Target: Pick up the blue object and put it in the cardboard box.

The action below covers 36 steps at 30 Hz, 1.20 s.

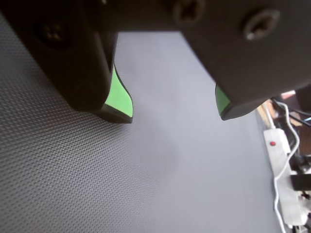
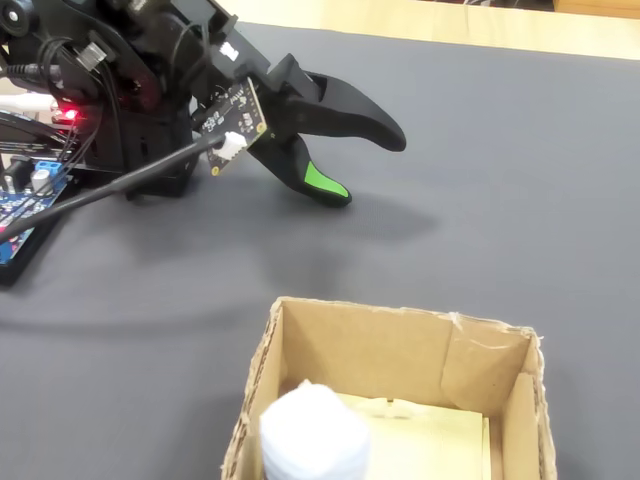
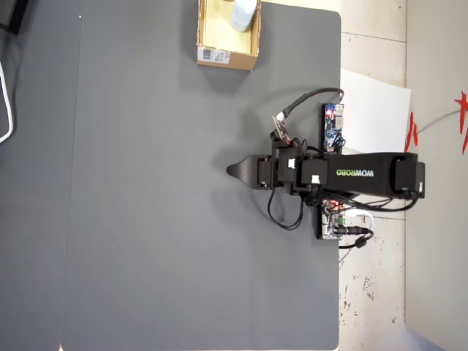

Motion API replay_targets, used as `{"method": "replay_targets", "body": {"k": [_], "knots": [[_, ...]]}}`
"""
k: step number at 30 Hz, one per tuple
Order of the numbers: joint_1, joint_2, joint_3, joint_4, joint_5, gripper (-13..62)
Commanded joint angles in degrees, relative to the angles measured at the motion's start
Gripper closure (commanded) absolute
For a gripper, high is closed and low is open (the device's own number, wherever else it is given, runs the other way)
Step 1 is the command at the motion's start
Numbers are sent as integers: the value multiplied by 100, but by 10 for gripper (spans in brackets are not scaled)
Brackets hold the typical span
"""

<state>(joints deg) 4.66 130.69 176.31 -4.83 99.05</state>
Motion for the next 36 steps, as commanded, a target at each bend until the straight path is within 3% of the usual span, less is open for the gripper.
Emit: {"method": "replay_targets", "body": {"k": [1,6,36], "knots": [[-35,501,220,88,229,153],[-35,501,229,817,-18,153],[9,501,229,809,-193,154]]}}
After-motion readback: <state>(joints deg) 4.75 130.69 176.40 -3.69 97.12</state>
